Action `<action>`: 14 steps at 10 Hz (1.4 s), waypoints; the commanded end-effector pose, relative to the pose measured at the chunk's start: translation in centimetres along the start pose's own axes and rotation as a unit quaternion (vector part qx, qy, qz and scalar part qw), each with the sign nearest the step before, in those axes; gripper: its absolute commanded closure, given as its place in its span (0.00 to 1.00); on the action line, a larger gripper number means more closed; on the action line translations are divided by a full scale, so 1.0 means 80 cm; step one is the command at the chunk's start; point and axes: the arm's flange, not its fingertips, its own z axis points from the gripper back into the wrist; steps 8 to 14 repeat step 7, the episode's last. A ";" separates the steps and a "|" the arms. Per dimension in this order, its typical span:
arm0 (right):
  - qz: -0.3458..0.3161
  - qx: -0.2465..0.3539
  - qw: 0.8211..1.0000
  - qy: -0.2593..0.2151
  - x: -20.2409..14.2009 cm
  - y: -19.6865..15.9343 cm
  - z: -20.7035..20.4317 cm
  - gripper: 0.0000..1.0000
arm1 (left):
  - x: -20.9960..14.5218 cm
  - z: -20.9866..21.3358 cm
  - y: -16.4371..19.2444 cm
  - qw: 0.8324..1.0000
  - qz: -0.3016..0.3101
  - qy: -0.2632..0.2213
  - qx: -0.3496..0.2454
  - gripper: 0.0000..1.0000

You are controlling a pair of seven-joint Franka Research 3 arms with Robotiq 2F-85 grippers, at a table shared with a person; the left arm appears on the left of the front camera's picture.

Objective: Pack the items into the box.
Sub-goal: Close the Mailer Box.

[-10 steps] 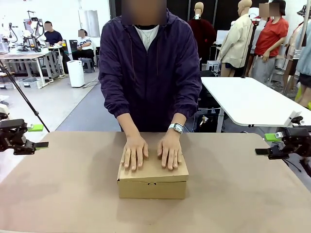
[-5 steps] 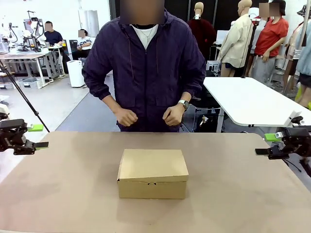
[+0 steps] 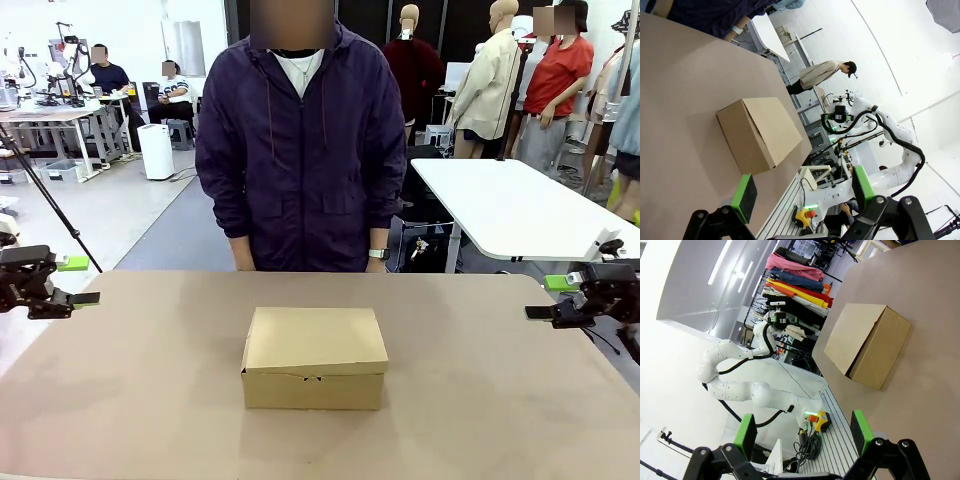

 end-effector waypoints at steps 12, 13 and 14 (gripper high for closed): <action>0.003 0.003 1.000 -0.006 0.004 0.002 -0.003 0.00 | 0.001 0.001 -0.002 1.000 -0.005 -0.003 0.002 0.00; 0.003 0.003 1.000 -0.006 0.004 0.002 -0.003 0.00 | 0.001 0.001 -0.002 1.000 -0.005 -0.003 0.002 0.00; 0.003 0.003 1.000 -0.006 0.004 0.002 -0.003 0.00 | 0.001 0.001 -0.002 1.000 -0.005 -0.003 0.002 0.00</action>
